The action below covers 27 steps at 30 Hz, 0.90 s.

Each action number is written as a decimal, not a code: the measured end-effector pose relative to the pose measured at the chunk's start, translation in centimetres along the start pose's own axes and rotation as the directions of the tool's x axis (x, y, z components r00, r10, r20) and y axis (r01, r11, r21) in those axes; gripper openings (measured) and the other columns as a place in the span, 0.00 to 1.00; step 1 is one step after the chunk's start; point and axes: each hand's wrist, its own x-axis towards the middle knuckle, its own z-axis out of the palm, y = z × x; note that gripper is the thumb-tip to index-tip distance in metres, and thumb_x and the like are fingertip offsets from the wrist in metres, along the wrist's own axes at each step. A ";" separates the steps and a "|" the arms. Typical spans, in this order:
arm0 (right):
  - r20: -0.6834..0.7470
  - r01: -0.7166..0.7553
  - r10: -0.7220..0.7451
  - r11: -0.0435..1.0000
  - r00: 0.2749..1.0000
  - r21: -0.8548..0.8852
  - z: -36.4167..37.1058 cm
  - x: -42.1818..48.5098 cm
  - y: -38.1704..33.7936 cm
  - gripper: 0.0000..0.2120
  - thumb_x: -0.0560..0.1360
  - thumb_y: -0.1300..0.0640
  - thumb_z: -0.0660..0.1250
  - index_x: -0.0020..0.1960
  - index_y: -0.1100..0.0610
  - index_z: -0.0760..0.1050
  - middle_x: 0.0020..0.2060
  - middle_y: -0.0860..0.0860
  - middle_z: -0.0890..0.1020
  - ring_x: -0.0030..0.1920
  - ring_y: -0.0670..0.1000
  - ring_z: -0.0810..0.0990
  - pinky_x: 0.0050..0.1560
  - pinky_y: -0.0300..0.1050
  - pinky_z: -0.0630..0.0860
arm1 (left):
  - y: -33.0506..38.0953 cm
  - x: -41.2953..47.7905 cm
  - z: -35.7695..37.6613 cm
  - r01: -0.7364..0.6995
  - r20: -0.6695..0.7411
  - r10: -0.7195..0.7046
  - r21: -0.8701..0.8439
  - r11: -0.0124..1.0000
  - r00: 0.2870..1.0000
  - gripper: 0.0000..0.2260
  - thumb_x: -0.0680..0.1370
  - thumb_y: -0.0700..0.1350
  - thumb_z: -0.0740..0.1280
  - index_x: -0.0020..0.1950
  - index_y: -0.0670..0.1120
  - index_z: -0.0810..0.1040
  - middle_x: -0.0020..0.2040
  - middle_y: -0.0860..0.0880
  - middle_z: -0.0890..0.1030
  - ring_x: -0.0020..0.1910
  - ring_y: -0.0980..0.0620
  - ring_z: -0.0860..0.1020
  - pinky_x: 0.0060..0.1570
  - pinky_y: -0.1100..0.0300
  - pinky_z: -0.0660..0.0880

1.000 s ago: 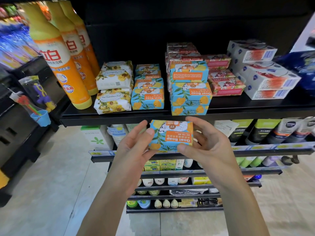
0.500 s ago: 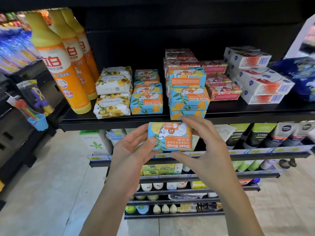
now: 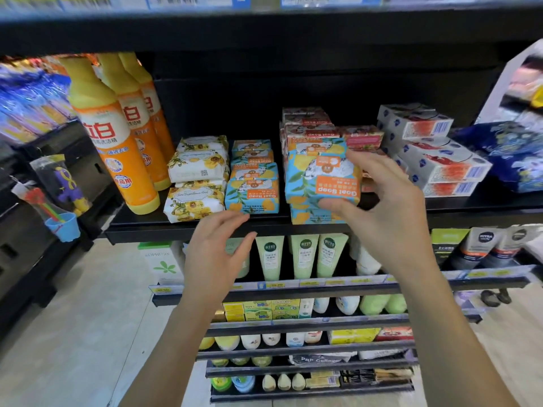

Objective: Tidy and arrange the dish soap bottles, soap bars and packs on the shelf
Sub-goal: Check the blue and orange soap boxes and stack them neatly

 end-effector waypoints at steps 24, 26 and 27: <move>0.088 -0.052 0.061 0.994 0.994 -0.099 -0.2 3.5 0.5 0.28 0.68 0.52 0.80 0.66 0.52 0.78 0.60 0.45 0.76 0.61 0.45 0.77 0.64 0.46 0.78 | -2.1 -0.1 2.8 -0.107 -0.167 0.122 0.096 0.990 0.978 0.13 0.74 0.42 0.77 0.58 0.44 0.86 0.56 0.48 0.85 0.60 0.51 0.76 0.63 0.52 0.74; 0.087 -0.052 0.061 0.993 0.994 -0.103 -0.2 3.6 0.7 0.27 0.69 0.53 0.80 0.66 0.52 0.78 0.61 0.45 0.75 0.62 0.46 0.76 0.64 0.49 0.78 | -2.1 -0.1 2.8 -0.104 -0.170 0.117 0.085 0.991 0.978 0.12 0.74 0.42 0.77 0.58 0.43 0.86 0.56 0.48 0.85 0.60 0.51 0.76 0.63 0.52 0.74; 0.090 -0.048 0.057 0.993 0.994 -0.107 -0.2 3.7 0.7 0.27 0.69 0.53 0.80 0.66 0.52 0.78 0.61 0.45 0.75 0.62 0.45 0.76 0.64 0.50 0.78 | -2.1 -0.1 2.8 -0.104 -0.172 0.117 0.082 0.991 0.978 0.12 0.74 0.42 0.77 0.58 0.43 0.86 0.56 0.48 0.85 0.60 0.51 0.75 0.63 0.53 0.73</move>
